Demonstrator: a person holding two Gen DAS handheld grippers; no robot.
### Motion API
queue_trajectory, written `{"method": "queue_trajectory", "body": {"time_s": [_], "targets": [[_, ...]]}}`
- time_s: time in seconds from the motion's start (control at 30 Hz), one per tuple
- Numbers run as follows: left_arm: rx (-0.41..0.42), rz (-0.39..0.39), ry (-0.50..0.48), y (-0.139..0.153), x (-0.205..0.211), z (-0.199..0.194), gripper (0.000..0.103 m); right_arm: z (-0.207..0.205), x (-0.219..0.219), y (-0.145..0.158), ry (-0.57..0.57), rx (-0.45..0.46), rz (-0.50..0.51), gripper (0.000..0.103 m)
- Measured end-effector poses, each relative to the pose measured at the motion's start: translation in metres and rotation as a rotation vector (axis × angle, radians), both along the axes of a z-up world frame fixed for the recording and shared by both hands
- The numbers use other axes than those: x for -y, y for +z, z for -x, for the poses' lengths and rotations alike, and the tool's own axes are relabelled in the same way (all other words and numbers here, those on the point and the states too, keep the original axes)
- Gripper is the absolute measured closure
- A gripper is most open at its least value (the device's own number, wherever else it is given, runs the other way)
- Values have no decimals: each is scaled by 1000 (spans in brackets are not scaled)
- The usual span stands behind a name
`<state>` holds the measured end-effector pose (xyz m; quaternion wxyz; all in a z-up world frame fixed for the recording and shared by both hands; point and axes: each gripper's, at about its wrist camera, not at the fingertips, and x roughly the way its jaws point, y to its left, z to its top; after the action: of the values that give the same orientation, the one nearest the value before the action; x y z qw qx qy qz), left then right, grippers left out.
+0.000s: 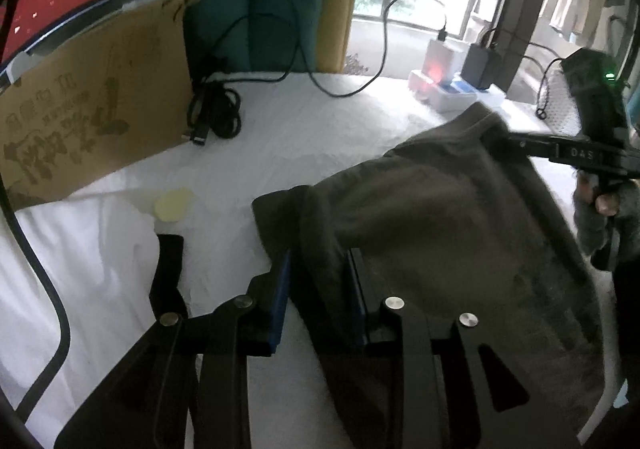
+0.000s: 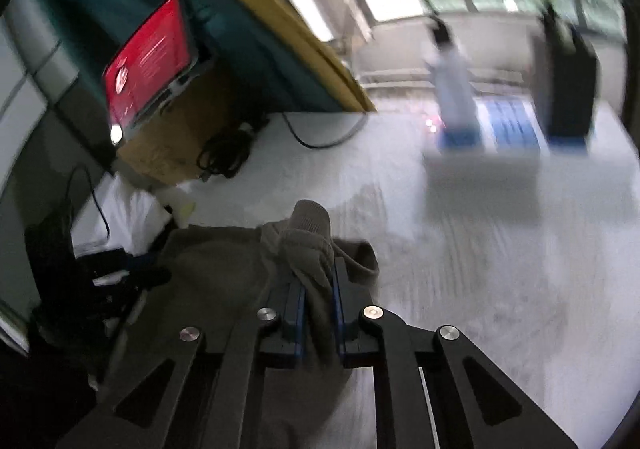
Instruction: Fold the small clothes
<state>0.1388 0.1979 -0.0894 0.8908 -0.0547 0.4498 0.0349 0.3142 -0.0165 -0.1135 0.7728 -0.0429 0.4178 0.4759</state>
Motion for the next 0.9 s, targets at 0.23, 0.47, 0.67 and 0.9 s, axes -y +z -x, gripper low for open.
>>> {"method": "queue_trajectory", "body": {"time_s": [0.23,0.47,0.67,0.9], "targets": [[30,-3,15,14,2,8,76,8,11,-7,-52,133,201,46],[71,31,-128,35,37,40,75,47,46,8,-96,162,199,29],[-72,-30,-136,-10,51,49,75,73,52,-15,-117,202,309,30],[-20,-33,-46,-2,38,61,73,88,78,-11,-227,246,391,29]]}}
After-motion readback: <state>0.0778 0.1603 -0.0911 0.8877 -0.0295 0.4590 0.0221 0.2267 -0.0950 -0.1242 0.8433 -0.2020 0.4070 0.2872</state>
